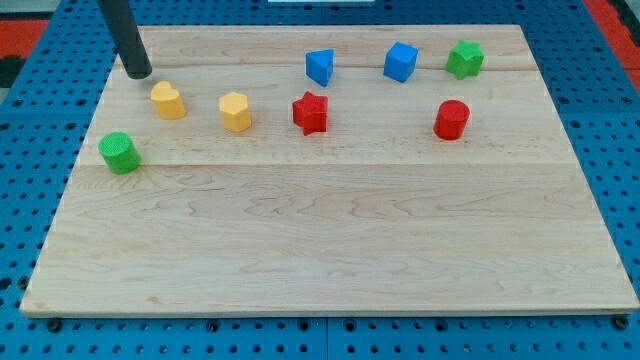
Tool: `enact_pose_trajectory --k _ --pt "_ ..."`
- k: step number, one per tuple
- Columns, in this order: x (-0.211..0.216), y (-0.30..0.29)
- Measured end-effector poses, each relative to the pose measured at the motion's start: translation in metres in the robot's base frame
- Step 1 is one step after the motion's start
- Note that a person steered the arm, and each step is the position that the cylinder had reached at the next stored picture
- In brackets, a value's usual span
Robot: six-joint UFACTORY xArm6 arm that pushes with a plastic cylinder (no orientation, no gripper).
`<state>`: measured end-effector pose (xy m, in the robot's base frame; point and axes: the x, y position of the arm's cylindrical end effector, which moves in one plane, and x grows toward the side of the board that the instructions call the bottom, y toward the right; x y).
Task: Slide green circle to blue triangle
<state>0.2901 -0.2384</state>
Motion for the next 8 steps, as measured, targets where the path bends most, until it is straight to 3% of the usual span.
enact_pose_trajectory --k 4,5,6,8 --pt "0.051 0.029" --pt "0.078 -0.05" --pt "0.093 -0.066" --pt "0.198 -0.03"
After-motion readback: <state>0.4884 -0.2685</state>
